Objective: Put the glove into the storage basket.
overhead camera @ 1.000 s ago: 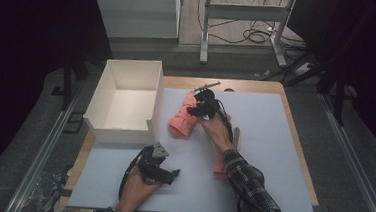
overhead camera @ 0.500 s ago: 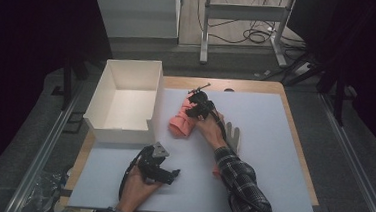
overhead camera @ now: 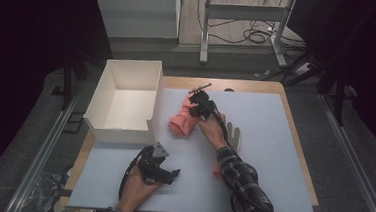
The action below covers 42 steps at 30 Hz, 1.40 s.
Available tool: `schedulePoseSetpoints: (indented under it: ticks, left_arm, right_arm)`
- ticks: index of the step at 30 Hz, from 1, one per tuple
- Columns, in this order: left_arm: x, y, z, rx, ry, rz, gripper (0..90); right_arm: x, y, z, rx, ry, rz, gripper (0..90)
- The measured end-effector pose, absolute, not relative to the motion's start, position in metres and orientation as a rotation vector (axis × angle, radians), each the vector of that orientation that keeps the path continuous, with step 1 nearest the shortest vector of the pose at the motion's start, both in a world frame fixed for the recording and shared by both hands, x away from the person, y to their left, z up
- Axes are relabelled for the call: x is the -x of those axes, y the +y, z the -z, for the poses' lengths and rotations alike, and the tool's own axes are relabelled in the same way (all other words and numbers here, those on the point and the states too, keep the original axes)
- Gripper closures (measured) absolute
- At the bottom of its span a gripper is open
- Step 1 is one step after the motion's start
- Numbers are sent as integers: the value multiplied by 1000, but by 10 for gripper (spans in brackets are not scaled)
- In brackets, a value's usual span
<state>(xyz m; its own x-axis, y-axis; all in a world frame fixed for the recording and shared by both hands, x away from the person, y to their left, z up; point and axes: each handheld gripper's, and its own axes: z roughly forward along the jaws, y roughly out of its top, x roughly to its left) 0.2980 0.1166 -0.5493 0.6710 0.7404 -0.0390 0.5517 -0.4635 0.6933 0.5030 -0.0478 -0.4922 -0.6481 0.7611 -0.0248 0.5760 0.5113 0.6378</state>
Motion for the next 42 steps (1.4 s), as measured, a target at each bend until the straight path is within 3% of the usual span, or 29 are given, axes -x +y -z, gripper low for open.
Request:
schedulePoseSetpoints:
  ticks: [22,42]
  left_arm:
    - [-298,117,549,-2191,989,-352,26]
    - [-298,117,549,-2190,990,-355,26]
  right_arm:
    - [-468,-67,441,-932,2570,-1031,862]
    - [-421,-131,395,-789,2630,-1090,862]
